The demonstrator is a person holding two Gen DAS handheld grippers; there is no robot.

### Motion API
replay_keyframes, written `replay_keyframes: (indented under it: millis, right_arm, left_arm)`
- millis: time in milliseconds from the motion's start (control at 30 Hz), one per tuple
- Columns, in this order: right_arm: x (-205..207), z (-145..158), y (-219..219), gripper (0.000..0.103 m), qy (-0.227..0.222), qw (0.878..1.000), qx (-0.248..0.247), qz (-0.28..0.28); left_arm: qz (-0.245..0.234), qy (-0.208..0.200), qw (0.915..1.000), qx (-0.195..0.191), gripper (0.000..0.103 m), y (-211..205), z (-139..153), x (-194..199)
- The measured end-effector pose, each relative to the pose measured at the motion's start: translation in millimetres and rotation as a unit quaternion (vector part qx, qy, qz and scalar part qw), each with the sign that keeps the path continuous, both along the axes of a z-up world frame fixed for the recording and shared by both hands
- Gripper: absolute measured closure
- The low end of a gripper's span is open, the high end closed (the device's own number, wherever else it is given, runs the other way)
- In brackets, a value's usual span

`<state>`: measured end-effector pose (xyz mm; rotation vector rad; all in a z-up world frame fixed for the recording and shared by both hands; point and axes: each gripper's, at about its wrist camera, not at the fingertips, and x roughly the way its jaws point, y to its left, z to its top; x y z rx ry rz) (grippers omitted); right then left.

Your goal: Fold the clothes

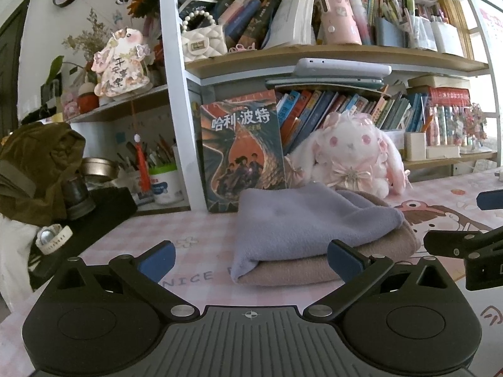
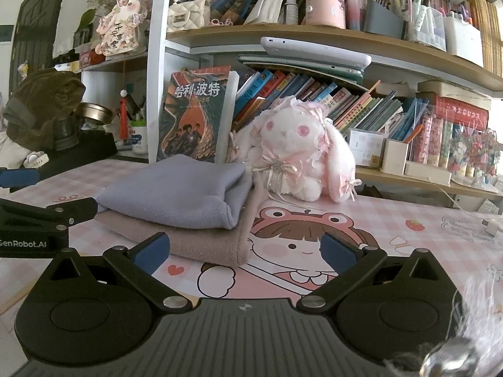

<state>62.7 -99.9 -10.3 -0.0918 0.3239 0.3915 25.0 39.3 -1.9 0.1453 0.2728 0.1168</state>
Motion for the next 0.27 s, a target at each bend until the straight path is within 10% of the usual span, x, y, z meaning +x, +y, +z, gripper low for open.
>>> replay_keyframes:
  millis: [267]
  right_arm:
    - [-0.9,-0.2,0.8,0.0,0.0,1.0,-0.001,0.0]
  left_arm:
    - [-0.002,0.001,1.0,-0.006,0.0,2.2,-0.3,0.6]
